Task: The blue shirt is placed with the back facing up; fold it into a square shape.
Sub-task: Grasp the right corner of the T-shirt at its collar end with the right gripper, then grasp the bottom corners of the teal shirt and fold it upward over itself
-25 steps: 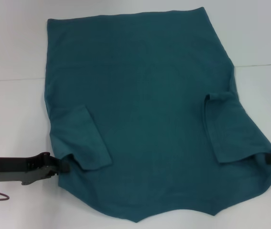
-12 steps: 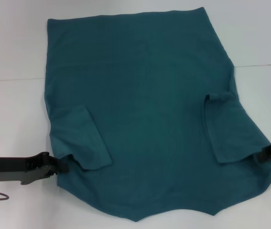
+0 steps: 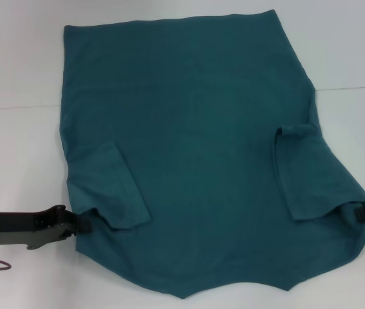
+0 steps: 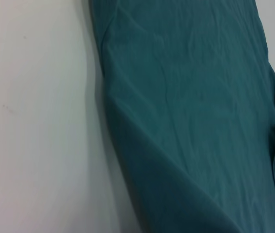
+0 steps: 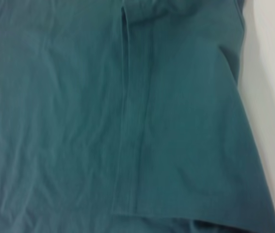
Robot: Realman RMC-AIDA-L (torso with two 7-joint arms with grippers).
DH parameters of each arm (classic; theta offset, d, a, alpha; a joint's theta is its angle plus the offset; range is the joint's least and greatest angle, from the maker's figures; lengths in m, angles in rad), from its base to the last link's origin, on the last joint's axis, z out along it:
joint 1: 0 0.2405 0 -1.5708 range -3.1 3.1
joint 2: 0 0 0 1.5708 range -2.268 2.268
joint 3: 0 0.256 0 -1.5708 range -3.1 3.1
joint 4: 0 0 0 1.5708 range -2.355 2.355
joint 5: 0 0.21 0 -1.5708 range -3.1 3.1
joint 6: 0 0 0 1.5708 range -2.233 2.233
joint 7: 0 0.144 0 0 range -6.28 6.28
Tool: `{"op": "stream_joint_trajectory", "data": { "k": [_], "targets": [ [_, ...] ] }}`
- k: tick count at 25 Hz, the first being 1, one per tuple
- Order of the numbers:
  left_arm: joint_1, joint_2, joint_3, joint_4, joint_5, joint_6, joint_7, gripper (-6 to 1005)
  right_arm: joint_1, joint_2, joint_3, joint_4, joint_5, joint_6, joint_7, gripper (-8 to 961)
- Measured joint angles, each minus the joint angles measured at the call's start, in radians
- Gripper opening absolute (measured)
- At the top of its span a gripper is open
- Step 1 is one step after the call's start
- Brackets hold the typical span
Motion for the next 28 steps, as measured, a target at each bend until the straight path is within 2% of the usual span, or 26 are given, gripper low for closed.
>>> {"op": "stream_joint_trajectory", "data": {
  "k": [6,10,12,16,22,28],
  "targets": [
    [0.001,-0.001,0.001,0.000,0.003,0.008,0.000,67,-0.005,0.000,0.001,-0.006,0.004,0.003,-0.009,129],
    [0.002,0.004,0.007,0.012,0.012,0.060,0.003,67,-0.009,-0.005,0.005,-0.020,0.006,-0.020,-0.013,64],
    [0.008,0.009,0.009,0.032,0.020,0.105,0.005,67,-0.011,-0.010,0.003,-0.044,-0.001,-0.060,-0.012,31],
    [0.031,0.010,0.011,0.096,0.052,0.196,0.002,68,-0.016,-0.010,0.002,-0.151,-0.049,-0.180,0.001,31],
    [0.055,0.011,0.011,0.143,0.103,0.310,0.011,67,-0.032,0.005,-0.001,-0.231,-0.081,-0.321,0.019,32],
    [0.097,0.002,0.011,0.194,0.140,0.382,0.021,68,-0.051,0.042,-0.003,-0.234,-0.133,-0.393,0.011,32]
  ]
}}
